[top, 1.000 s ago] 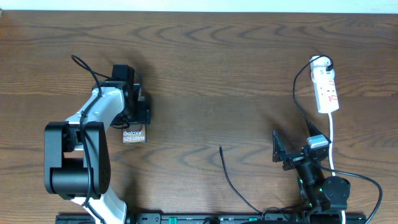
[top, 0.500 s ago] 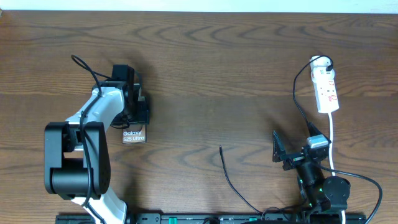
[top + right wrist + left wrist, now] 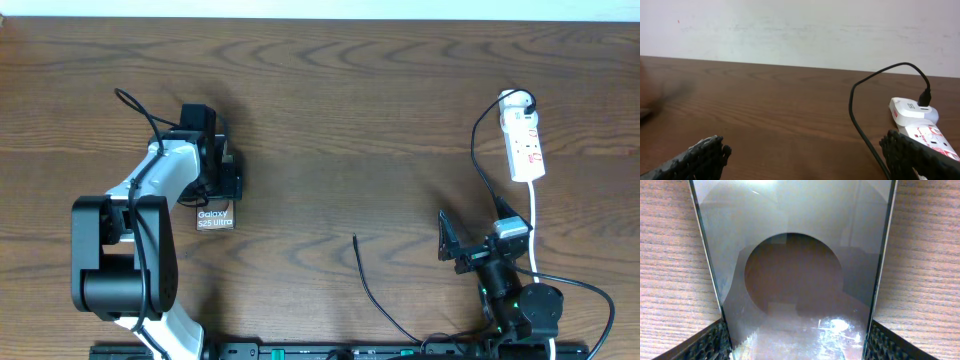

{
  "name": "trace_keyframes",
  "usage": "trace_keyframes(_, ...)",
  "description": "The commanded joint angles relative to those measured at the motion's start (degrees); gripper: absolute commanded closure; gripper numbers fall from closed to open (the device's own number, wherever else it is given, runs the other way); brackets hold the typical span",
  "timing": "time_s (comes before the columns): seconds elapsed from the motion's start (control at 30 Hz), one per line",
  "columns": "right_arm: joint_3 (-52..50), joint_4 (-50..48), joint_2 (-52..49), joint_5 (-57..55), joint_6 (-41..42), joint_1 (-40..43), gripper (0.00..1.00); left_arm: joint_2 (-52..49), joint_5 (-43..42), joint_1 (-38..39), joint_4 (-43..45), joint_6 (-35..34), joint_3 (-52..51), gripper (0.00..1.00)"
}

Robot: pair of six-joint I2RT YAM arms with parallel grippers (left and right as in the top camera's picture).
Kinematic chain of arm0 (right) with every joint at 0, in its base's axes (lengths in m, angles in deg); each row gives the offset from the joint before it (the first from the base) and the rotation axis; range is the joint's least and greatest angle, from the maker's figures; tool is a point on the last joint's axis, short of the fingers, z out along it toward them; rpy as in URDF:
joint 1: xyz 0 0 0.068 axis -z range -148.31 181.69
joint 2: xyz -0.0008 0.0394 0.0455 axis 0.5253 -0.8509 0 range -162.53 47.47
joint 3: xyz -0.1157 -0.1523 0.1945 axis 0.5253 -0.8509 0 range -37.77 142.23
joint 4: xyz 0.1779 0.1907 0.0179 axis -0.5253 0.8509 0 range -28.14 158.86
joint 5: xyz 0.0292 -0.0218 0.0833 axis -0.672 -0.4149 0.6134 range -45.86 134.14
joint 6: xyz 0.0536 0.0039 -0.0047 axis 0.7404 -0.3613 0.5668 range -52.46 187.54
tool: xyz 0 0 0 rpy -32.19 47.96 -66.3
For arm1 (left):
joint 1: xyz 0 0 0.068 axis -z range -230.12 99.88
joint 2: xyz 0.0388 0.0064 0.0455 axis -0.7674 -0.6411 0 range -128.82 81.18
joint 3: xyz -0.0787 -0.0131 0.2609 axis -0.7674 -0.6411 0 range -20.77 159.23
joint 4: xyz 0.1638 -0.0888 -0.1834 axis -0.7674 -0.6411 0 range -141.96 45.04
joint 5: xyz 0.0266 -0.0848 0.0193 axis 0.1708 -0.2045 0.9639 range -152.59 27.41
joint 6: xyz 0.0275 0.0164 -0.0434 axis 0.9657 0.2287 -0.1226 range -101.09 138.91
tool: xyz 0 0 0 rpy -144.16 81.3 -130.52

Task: Plug charger to phone and switch on socket
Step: 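Lower the left gripper around the phone and close on it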

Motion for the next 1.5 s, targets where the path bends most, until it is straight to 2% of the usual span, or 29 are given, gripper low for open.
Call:
trace_keyframes(0.0,-0.1,0.4,0.3,-0.3,-0.7,0.3,0.01,-2.4,0.3,-0.1,-0.2,0.5,-2.4,0.21)
trace_keyframes(0.1,-0.1,0.4,0.3,-0.3,-0.7,0.3,0.01,-2.4,0.3,-0.1,-0.2,0.5,-2.5,0.15)
trace_keyframes(0.43,-0.1,0.4,0.3,-0.3,-0.7,0.3,0.01,-2.4,-0.6,-0.1,-0.9,0.5,-2.6,0.12)
trace_keyframes(0.5,-0.1,0.4,0.3,-0.3,-0.7,0.4,0.01,-2.4,-0.6,-0.1,-0.8,0.5,-2.6,0.09)
trace_keyframes(1.47,-0.1,0.4,0.3,-0.3,-0.7,0.3,0.01,-2.4,-4.0,-0.1,-0.4,0.6,-3.7,0.07)
